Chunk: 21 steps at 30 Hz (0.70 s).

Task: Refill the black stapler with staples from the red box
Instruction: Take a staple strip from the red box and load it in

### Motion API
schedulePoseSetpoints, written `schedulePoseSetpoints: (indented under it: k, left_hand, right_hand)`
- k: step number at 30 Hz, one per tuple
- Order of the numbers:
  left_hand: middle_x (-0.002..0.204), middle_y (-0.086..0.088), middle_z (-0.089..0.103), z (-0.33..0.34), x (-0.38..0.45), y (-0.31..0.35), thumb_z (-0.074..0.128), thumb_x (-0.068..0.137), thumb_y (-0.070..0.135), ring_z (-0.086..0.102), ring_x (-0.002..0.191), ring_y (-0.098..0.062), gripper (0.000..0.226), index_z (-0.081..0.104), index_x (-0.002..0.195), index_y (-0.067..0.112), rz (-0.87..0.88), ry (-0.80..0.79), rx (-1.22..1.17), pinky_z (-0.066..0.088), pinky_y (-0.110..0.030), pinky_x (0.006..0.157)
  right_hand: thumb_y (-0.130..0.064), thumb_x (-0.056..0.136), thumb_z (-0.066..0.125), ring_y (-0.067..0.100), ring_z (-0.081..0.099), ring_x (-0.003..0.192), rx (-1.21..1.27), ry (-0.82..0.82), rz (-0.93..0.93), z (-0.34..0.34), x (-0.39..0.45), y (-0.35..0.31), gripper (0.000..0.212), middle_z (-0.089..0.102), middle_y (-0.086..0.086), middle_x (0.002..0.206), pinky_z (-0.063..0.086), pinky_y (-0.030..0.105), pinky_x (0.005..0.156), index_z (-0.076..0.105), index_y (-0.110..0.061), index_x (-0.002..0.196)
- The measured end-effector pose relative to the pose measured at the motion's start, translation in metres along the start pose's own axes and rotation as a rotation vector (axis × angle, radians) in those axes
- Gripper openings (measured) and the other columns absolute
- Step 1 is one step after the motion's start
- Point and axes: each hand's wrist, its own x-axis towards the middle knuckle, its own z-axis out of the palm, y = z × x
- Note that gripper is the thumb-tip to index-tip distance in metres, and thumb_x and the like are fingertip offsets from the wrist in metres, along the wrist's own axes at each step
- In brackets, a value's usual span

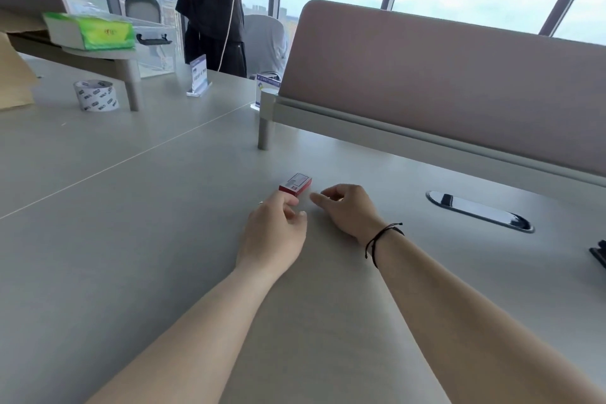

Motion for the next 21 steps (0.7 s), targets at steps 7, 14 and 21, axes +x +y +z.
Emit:
schedulePoseSetpoints:
  k: [7, 14, 21]
  left_hand:
    - [0.099, 0.006, 0.064, -0.002, -0.009, 0.003, 0.071, 0.085, 0.027, 0.054, 0.075, -0.020, 0.031, 0.062, 0.114, 0.023, 0.165, -0.004, 0.054, 0.044, -0.028, 0.070]
    - [0.084, 0.008, 0.069, -0.014, -0.050, 0.049, 0.070, 0.086, 0.018, 0.061, 0.064, -0.011, 0.008, 0.070, 0.094, 0.019, 0.311, -0.088, 0.010, 0.048, -0.019, 0.063]
    - [0.074, 0.010, 0.069, -0.038, -0.149, 0.128, 0.079, 0.078, 0.019, 0.064, 0.071, -0.011, 0.011, 0.070, 0.084, 0.022, 0.677, -0.430, -0.025, 0.052, -0.022, 0.065]
  right_hand:
    - [-0.048, 0.081, 0.072, 0.016, 0.052, 0.073, 0.381, -0.128, 0.102, -0.044, -0.072, 0.008, 0.038, 0.061, -0.001, 0.078, 0.040, 0.025, 0.069, 0.082, -0.014, 0.094]
    - [-0.037, 0.090, 0.068, 0.016, 0.054, 0.068, 0.615, -0.188, 0.164, -0.100, -0.163, 0.037, 0.033, 0.060, 0.002, 0.078, 0.037, 0.034, 0.077, 0.080, -0.008, 0.095]
    - [-0.041, 0.085, 0.068, 0.018, 0.057, 0.071, 0.827, -0.240, 0.205, -0.150, -0.273, 0.050, 0.034, 0.061, 0.003, 0.081, 0.041, 0.032, 0.075, 0.077, -0.010, 0.094]
